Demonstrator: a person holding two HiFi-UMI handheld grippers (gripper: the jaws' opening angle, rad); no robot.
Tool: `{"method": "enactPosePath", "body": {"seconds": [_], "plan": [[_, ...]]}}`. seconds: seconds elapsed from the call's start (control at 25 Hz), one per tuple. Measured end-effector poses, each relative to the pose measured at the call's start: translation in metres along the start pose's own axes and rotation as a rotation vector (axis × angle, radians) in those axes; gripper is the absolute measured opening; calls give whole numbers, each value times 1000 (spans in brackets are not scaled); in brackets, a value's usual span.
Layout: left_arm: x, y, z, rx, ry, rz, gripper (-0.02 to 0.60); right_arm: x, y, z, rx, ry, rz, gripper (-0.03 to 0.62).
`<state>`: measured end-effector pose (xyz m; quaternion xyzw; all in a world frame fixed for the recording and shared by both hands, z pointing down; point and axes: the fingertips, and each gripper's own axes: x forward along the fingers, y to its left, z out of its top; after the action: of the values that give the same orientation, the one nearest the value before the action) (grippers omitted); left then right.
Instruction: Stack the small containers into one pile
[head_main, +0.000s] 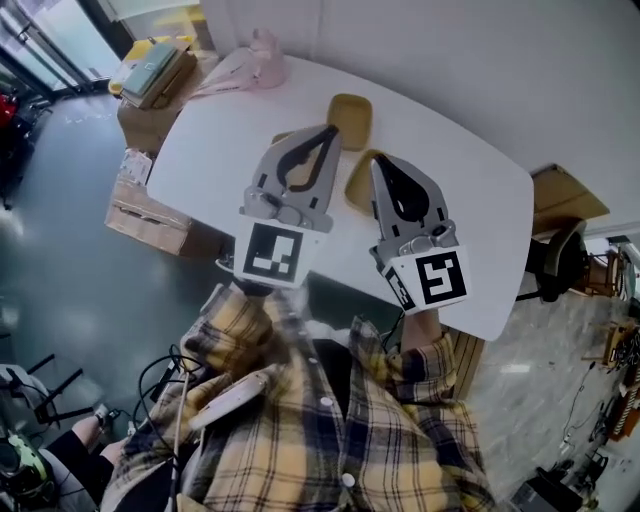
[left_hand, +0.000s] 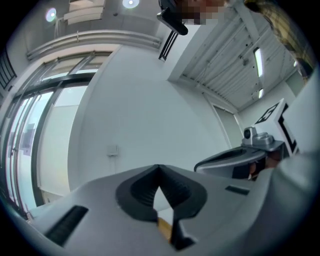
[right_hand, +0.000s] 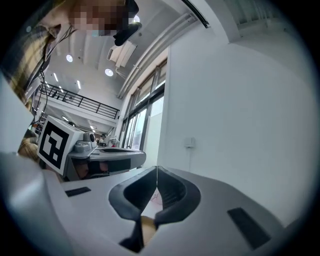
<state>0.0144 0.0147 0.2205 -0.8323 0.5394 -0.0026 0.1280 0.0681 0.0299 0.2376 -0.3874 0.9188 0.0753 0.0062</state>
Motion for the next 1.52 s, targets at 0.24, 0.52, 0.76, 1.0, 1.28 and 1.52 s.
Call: {"method": "enactPosePath", "body": {"seconds": [0.24, 0.52, 0.76, 1.0, 1.28, 1.52], "plan": [[56, 66, -43, -21, 62, -71, 18, 85, -32, -20, 28, 51, -69, 15], [90, 97, -90, -95, 129, -144, 18, 122, -64, -50, 45, 135, -156, 15], [104, 92, -104, -130, 152, -191, 18, 122, -79, -62, 76, 170, -203, 16], [111, 80, -102, -107, 156, -182, 18, 108, -91, -66, 97, 162, -203, 15], [117, 80, -93, -86, 153, -129, 18, 103, -102, -56, 92, 120, -168, 16], [119, 75, -99, -95, 170, -124, 18, 94, -108, -58, 100, 121, -180, 16]]}}
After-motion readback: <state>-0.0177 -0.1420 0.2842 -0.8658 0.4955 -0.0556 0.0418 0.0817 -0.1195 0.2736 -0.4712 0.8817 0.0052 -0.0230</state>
